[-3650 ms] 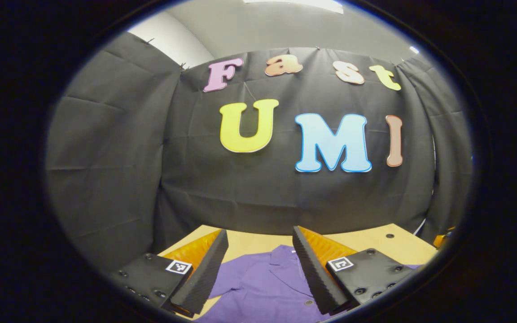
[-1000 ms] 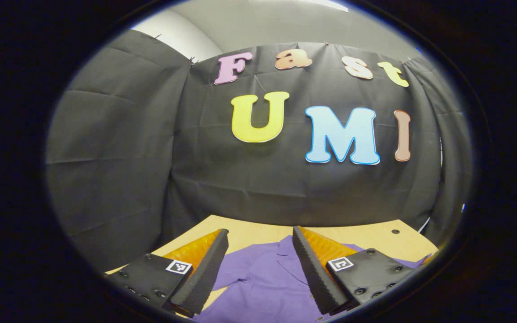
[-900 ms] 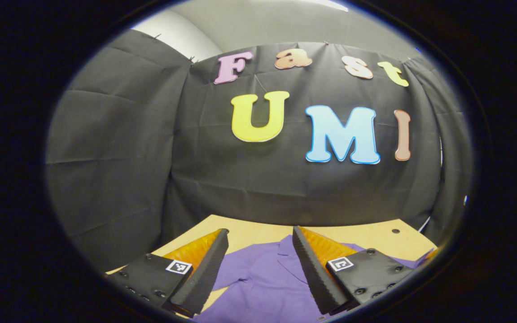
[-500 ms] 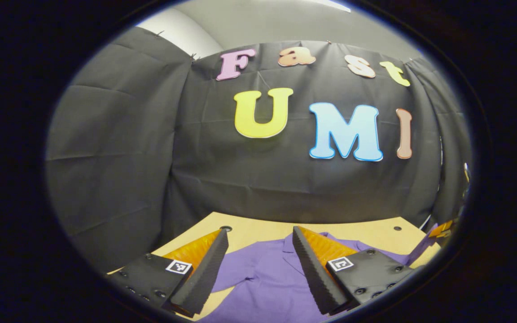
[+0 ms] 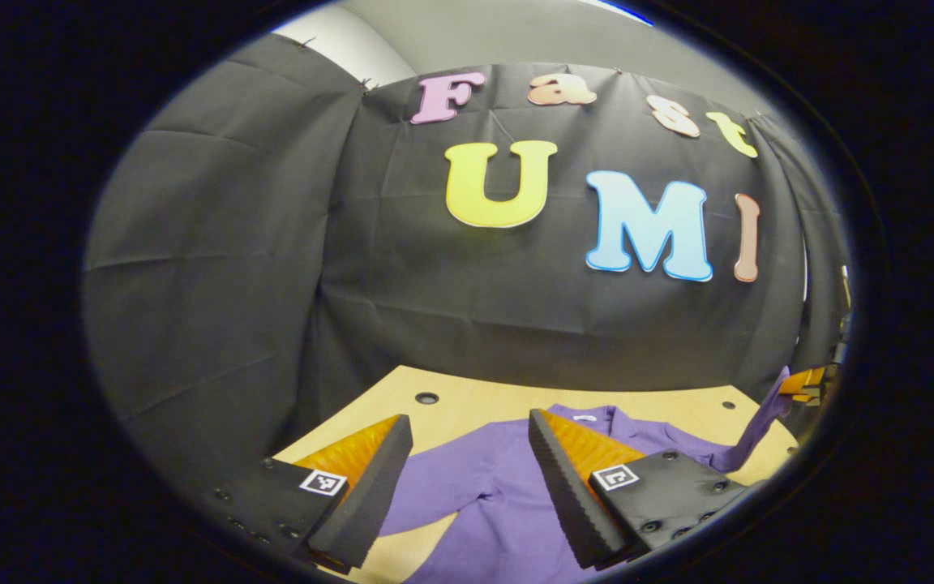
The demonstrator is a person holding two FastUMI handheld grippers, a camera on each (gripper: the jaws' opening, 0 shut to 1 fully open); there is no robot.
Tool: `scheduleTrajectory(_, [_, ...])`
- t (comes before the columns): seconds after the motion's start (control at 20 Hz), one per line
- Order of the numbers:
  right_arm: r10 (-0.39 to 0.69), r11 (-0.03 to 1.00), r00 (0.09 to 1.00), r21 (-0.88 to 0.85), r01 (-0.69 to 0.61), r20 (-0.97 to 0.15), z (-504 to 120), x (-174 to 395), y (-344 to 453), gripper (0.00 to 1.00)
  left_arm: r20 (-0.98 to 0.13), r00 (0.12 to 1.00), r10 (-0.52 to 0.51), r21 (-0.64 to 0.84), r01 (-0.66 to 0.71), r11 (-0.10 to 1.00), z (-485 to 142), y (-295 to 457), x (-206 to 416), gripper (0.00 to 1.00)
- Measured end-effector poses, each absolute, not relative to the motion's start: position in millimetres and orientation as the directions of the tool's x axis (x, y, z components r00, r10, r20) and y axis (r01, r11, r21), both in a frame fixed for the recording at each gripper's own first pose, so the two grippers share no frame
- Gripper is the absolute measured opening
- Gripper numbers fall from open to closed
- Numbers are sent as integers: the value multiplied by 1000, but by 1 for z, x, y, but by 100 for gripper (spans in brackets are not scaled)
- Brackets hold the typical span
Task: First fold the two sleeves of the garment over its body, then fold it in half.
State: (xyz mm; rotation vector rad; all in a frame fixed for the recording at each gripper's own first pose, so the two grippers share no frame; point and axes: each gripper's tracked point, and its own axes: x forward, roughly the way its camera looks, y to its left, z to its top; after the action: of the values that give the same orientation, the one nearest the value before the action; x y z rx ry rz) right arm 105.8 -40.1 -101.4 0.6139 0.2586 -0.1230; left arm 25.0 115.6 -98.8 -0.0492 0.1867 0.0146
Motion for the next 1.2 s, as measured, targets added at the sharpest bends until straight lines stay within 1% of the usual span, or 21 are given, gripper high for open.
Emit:
scheduleTrajectory(0.05, [-23,830,964,532,166,-265,-94,108,-29,1,-194,981,-10,-48,0,999,-101,119,28,96])
scheduleTrajectory(0.2, [70,861,979,507,37,-190,-59,131,24,1,-186,981,-47,-28,42,999,-101,128,37,96])
scheduleTrajectory(0.3, [122,888,977,460,-28,-176,-48,138,60,1,-173,984,-40,-13,38,999,-100,139,40,94])
scheduleTrajectory(0.4, [186,894,967,439,-92,-175,-48,141,99,0,-174,984,-33,-25,29,999,-101,146,39,96])
scheduleTrajectory(0.6, [274,886,940,433,-166,-202,-56,145,153,1,-181,983,-4,-38,-3,999,-110,165,34,96])
scheduleTrajectory(0.65, [290,885,934,430,-179,-208,-59,146,163,5,-183,983,6,-40,-14,999,-111,171,32,96])
scheduleTrajectory(0.7, [308,882,926,431,-191,-220,-63,147,172,1,-186,982,17,-43,-26,999,-112,177,31,96])
scheduleTrajectory(0.85, [336,885,907,415,-212,-254,-78,153,195,1,-194,979,60,-38,-69,997,-122,198,24,96])
scheduleTrajectory(1.0, [358,894,887,382,-234,-293,-97,160,216,1,-225,969,104,-40,-115,993,-140,216,13,96])
scheduleTrajectory(1.2, [370,914,862,301,-271,-346,-123,165,241,1,-262,952,161,-31,-175,984,-160,236,-3,96])
